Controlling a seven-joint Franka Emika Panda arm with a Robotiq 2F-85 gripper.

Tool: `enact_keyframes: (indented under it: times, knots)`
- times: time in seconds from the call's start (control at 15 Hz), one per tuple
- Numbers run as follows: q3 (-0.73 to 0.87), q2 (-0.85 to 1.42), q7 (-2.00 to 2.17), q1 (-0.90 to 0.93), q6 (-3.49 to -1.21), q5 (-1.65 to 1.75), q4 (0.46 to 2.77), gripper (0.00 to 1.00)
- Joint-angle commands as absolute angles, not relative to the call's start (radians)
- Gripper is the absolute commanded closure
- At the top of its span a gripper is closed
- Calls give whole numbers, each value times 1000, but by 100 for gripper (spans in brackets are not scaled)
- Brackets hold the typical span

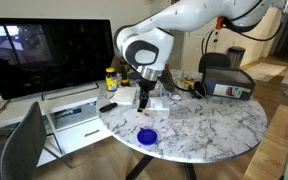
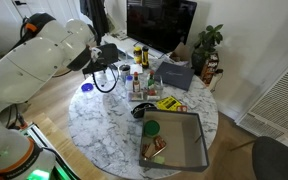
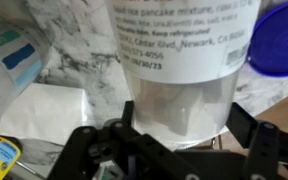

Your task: Pour out the transparent bucket is contents, then set the transparent bucket upright

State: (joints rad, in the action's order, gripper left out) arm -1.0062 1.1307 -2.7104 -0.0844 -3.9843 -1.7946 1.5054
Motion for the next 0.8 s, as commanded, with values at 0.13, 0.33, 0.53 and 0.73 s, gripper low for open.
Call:
enact_keyframes:
  times: [0.13, 0.33, 0.53, 0.73]
  knots:
    - [-1049, 971, -2663, -333, -3623, -1887, 1711, 35]
    - [-1058, 953, -2672, -418, -3508, -1902, 1766, 35]
    - [-1069, 933, -2674, -475, -3437, -1902, 1820, 35]
    - [-1081, 909, -2675, -509, -3397, -1908, 1861, 35]
